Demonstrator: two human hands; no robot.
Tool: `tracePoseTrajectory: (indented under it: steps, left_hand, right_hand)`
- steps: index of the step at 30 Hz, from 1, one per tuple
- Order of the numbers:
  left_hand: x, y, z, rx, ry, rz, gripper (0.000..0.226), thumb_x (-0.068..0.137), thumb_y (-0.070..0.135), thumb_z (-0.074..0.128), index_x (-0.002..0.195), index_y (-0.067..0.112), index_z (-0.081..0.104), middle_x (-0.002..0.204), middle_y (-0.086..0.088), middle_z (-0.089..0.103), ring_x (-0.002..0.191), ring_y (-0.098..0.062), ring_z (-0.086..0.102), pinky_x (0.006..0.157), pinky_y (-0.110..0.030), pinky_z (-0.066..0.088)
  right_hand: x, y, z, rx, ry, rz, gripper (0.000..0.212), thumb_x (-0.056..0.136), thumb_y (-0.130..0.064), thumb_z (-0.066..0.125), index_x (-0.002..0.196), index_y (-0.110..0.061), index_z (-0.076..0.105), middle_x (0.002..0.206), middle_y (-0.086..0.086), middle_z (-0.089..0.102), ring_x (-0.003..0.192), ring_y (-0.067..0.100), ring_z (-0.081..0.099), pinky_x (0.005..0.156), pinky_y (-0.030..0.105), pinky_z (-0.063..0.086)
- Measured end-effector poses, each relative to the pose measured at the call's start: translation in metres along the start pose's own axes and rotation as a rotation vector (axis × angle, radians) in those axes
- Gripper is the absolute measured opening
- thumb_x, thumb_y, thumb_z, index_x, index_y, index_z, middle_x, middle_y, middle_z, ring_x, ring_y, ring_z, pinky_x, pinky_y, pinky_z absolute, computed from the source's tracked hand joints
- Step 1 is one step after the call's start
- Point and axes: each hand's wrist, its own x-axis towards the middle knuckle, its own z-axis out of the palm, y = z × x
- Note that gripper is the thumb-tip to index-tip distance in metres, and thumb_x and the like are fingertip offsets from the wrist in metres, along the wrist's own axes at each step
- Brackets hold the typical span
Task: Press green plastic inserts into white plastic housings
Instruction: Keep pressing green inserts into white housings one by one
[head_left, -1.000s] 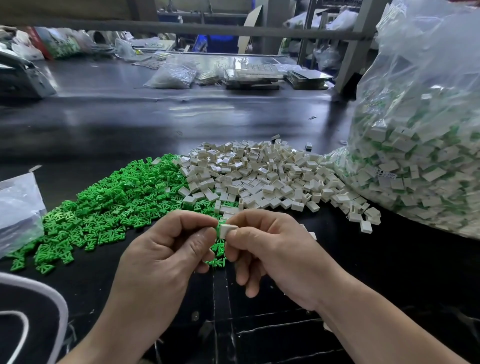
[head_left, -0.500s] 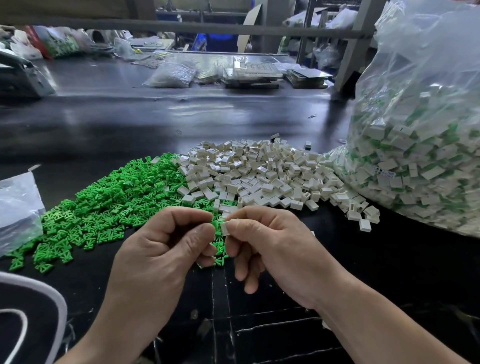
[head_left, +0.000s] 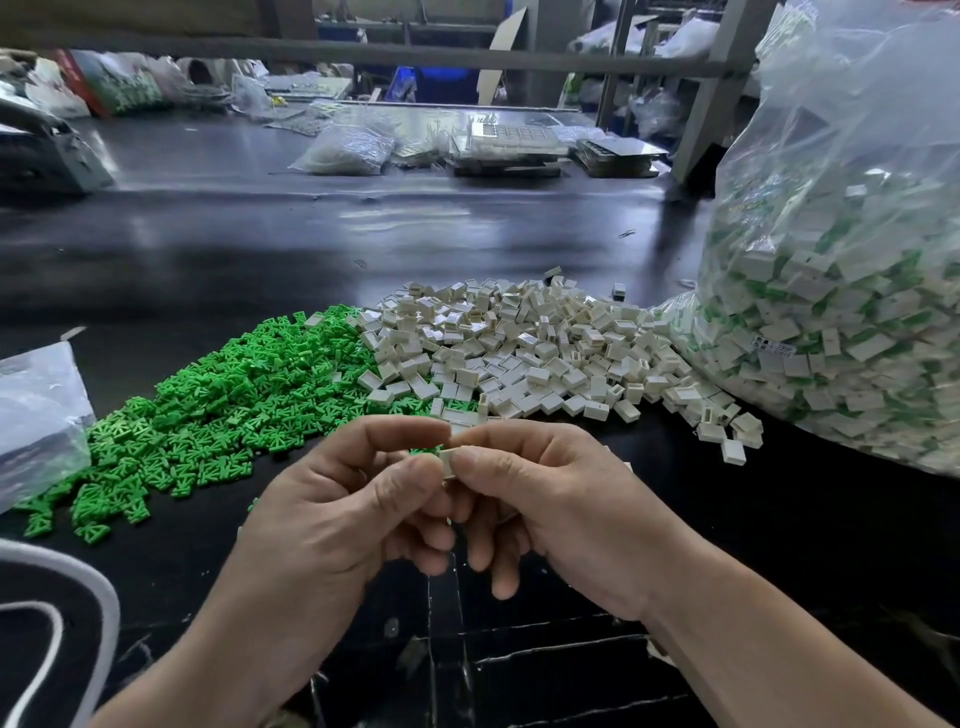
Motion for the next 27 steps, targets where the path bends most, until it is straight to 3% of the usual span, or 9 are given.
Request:
tracePoseTrajectory:
  steps: [4,9,12,15,18,22,27]
  left_hand:
    - [0.002,-0.003,0.004,-0.226,-0.065,-0.110,0.062,0.053,0.033,0.094,0.104,0.007,0.072,0.067,-0.012,0.064,0.053,-0.020,0.064,0.045,-0.027,0.052]
    - [0.000,-0.005,0.005,-0.347,-0.151,-0.179,0.052,0.057,0.030,0.094,0.100,0.011,0.072,0.059,-0.010,0.061,0.043,-0.018,0.060,0.041,-0.026,0.051]
    - [0.000,-0.005,0.003,-0.387,-0.200,-0.198,0.044,0.063,0.030,0.091,0.099,0.013,0.071,0.058,-0.010,0.061,0.042,-0.018,0.059,0.040,-0.026,0.050]
    - [0.000,-0.006,0.001,-0.405,-0.211,-0.231,0.040,0.065,0.029,0.090,0.096,0.013,0.071,0.058,-0.010,0.060,0.041,-0.018,0.059,0.039,-0.025,0.050]
    - [0.001,-0.007,0.000,-0.415,-0.221,-0.252,0.037,0.066,0.028,0.089,0.094,0.013,0.070,0.058,-0.010,0.060,0.041,-0.018,0.059,0.038,-0.025,0.049]
    - [0.001,-0.010,0.002,-0.408,-0.173,-0.253,0.040,0.059,0.028,0.093,0.085,0.012,0.068,0.050,-0.009,0.055,0.032,-0.018,0.053,0.035,-0.023,0.046]
    - [0.001,-0.010,0.004,-0.477,-0.220,-0.153,0.040,0.070,0.032,0.087,0.100,0.012,0.070,0.060,-0.009,0.063,0.045,-0.019,0.063,0.043,-0.027,0.053]
  right_hand:
    - [0.002,0.004,0.002,0.152,0.003,0.041,0.023,0.092,-0.023,0.065,0.101,-0.003,0.068,0.075,0.007,0.063,0.052,0.013,0.058,0.039,0.023,0.048]
    - [0.000,0.002,0.001,0.168,-0.023,0.085,0.022,0.087,-0.024,0.066,0.097,-0.004,0.068,0.072,0.005,0.058,0.046,0.010,0.049,0.034,0.019,0.039]
    - [-0.001,-0.001,0.001,0.162,-0.051,0.120,0.044,0.089,-0.024,0.063,0.114,0.013,0.057,0.069,0.001,0.056,0.044,0.007,0.046,0.034,0.018,0.036]
    - [-0.003,-0.002,0.000,0.144,-0.061,0.133,0.050,0.089,-0.024,0.063,0.121,0.014,0.053,0.068,0.001,0.056,0.043,0.006,0.046,0.033,0.017,0.035]
    - [-0.004,-0.003,-0.001,0.131,-0.068,0.146,0.042,0.090,-0.022,0.064,0.112,0.013,0.056,0.068,0.003,0.056,0.043,0.007,0.045,0.033,0.017,0.035]
    - [-0.005,-0.003,0.002,0.104,-0.078,0.127,0.013,0.091,-0.020,0.064,0.088,-0.007,0.064,0.068,0.006,0.053,0.041,0.007,0.044,0.033,0.017,0.033]
    - [-0.003,-0.003,0.009,0.219,-0.040,0.099,0.044,0.090,-0.025,0.063,0.111,0.012,0.055,0.067,0.003,0.053,0.042,0.006,0.044,0.032,0.016,0.032]
